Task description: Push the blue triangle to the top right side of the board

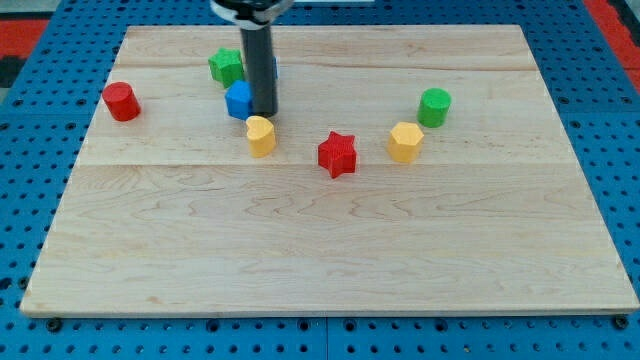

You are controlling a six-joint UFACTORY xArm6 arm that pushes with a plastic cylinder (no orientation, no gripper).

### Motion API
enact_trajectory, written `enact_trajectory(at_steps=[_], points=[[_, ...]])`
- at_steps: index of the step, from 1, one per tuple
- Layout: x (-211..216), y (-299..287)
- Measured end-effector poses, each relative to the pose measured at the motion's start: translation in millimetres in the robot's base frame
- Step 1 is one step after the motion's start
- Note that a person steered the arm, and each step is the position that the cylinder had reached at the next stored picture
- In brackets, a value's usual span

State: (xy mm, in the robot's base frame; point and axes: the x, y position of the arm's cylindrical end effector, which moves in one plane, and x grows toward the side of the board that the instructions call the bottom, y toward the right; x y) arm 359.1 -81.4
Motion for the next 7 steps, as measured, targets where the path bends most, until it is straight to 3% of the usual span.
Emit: enact_trajectory(at_steps=[2, 3, 4, 7], points=[[-0.9, 115.5], [-25.5, 119.4], [-44.9, 63.6], [-46.7, -6.8]])
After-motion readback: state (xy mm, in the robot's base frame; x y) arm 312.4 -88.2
